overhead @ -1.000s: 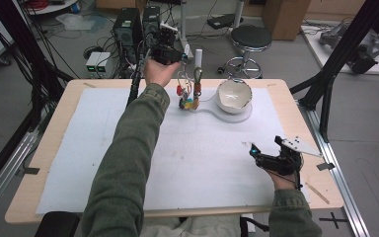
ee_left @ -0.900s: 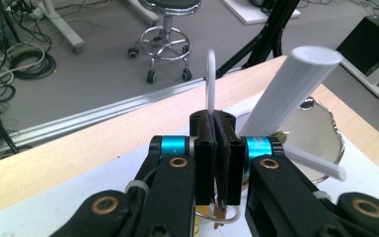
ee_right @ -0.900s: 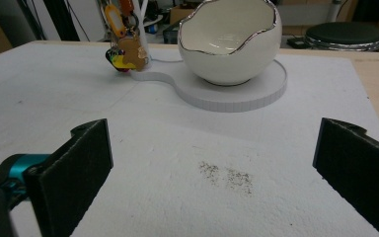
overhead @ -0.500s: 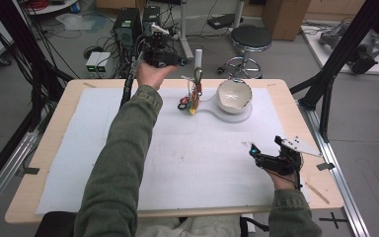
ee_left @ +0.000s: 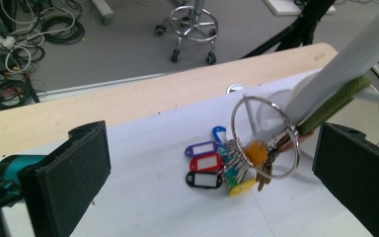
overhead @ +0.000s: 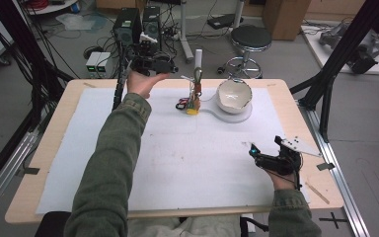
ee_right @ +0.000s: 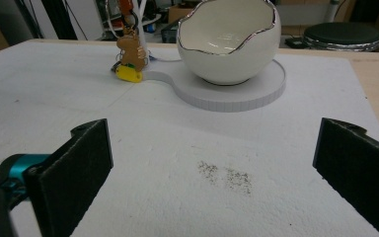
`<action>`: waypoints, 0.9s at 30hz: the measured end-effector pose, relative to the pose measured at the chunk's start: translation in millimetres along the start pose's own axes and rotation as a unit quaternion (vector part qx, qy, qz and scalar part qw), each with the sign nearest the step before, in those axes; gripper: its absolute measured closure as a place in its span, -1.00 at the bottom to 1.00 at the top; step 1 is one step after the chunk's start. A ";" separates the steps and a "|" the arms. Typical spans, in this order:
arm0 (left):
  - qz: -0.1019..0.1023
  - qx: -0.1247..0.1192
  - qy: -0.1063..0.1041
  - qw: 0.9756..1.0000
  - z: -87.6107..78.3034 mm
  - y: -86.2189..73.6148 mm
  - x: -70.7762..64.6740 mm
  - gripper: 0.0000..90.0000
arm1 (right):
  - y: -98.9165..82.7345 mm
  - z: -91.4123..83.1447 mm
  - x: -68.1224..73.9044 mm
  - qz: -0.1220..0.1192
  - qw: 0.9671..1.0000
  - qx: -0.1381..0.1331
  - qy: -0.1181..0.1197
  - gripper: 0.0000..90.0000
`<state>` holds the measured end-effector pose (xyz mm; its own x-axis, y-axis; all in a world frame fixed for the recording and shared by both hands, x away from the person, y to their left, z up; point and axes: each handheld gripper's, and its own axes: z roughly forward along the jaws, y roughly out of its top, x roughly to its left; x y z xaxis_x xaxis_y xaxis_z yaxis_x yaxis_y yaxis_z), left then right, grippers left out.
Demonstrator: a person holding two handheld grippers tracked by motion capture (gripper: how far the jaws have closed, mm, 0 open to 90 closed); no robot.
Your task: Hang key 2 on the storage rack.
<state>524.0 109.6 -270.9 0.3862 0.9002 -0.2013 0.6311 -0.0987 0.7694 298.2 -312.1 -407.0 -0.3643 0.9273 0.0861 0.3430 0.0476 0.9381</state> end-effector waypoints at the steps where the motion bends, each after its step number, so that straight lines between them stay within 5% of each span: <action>1: 0.000 -0.001 -0.001 1.000 -1.4 -1.3 1.4 -0.96 | 0.0 0.0 0.1 0.000 1.000 0.000 -0.001 -0.98; 27: -0.009 -0.002 -0.008 1.000 -10.0 -67.8 28.7 -0.96 | -0.7 -0.8 -0.5 -0.001 1.000 0.003 -0.004 -0.98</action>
<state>485.6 146.4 -322.8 0.3854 0.8949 -0.2248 0.6350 -0.0805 0.7683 297.4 -313.0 -407.4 -0.3580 0.9302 0.0811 0.3477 0.0521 0.9362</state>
